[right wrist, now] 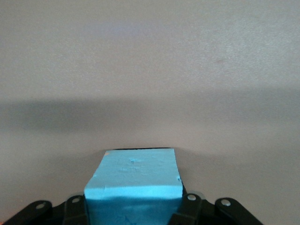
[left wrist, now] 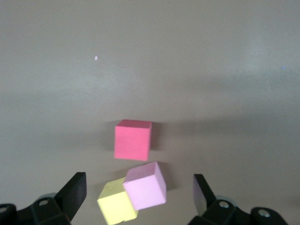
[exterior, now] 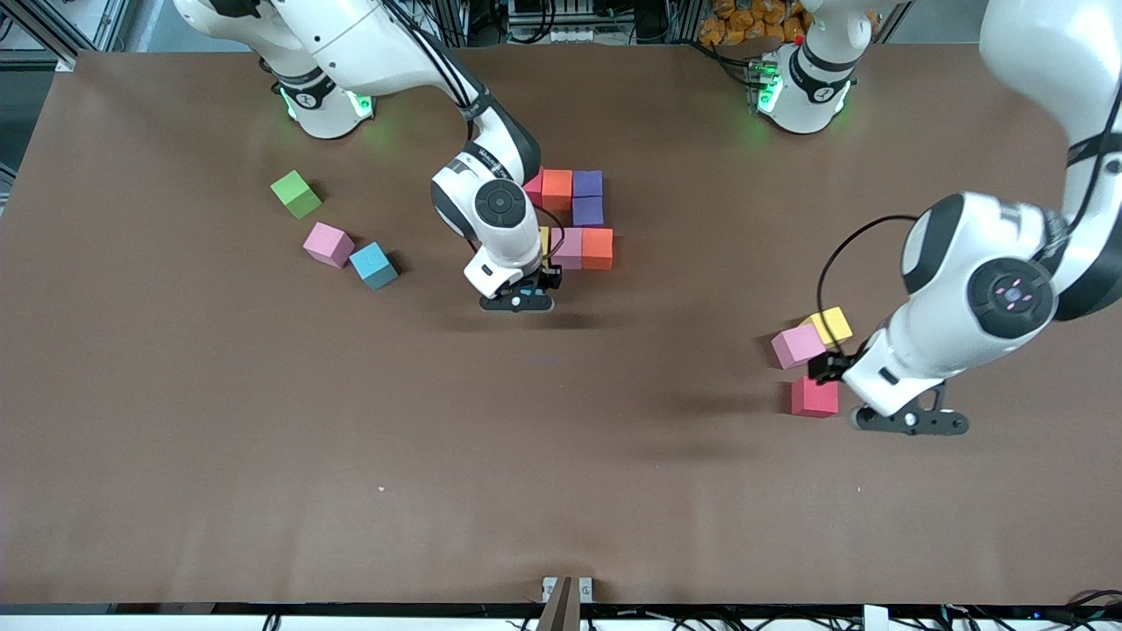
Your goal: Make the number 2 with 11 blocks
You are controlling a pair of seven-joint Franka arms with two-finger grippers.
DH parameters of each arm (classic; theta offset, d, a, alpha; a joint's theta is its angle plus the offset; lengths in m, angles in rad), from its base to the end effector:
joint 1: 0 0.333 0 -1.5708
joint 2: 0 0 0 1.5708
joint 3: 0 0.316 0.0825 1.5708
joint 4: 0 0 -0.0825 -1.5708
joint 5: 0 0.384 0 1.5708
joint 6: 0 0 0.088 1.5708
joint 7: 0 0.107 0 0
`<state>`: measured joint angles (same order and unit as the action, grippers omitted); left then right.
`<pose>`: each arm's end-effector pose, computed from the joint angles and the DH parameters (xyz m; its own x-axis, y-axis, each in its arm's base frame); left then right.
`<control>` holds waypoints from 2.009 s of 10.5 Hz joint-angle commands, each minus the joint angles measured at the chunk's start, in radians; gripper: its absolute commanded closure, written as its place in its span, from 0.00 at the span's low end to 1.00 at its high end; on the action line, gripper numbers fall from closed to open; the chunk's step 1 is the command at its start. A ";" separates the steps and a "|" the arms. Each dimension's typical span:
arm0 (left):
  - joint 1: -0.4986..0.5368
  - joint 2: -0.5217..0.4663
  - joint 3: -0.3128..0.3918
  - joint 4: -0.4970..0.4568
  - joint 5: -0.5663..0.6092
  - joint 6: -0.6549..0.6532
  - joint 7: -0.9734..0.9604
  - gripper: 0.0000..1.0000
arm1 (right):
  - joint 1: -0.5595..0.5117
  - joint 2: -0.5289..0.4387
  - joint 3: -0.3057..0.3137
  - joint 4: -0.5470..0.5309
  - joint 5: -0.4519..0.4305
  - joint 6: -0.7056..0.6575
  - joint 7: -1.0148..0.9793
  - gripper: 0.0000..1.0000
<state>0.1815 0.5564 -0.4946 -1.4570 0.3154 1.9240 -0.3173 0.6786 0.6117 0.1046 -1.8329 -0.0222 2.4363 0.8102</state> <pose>0.6842 -0.1354 0.3879 0.9988 -0.0475 -0.0077 -0.0478 -0.9979 -0.0444 0.4609 0.4531 0.1970 0.9989 -0.0282 -0.0364 -0.0292 -0.9992 -0.0280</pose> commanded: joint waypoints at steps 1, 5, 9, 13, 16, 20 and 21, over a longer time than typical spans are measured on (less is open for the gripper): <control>0.010 0.034 -0.004 0.007 -0.009 0.015 -0.026 0.00 | 0.016 0.013 -0.006 0.024 0.001 -0.014 0.041 0.63; 0.023 0.098 0.011 0.007 -0.016 0.076 -0.019 0.00 | 0.032 0.013 -0.006 0.024 -0.001 -0.091 0.064 0.63; 0.019 0.158 0.056 0.006 -0.009 0.147 -0.014 0.00 | 0.038 0.013 -0.006 0.026 0.001 -0.086 0.069 0.63; 0.013 0.184 0.074 0.007 -0.009 0.179 -0.008 0.00 | 0.036 0.014 -0.006 0.047 0.001 -0.086 0.075 0.63; 0.009 0.218 0.074 0.004 -0.006 0.213 -0.009 0.00 | 0.038 0.014 -0.006 0.044 0.001 -0.092 0.075 0.63; 0.012 0.235 0.076 0.003 0.044 0.216 -0.008 0.00 | 0.045 0.023 -0.006 0.044 0.001 -0.091 0.078 0.63; 0.018 0.234 0.076 0.001 0.045 0.216 -0.006 0.00 | 0.045 0.028 -0.006 0.044 -0.001 -0.091 0.078 0.63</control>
<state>0.1974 0.7941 -0.4242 -1.4560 0.3363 2.1310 -0.3319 0.7097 0.6264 0.1045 -1.8049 -0.0222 2.3535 0.8647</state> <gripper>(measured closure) 0.000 0.410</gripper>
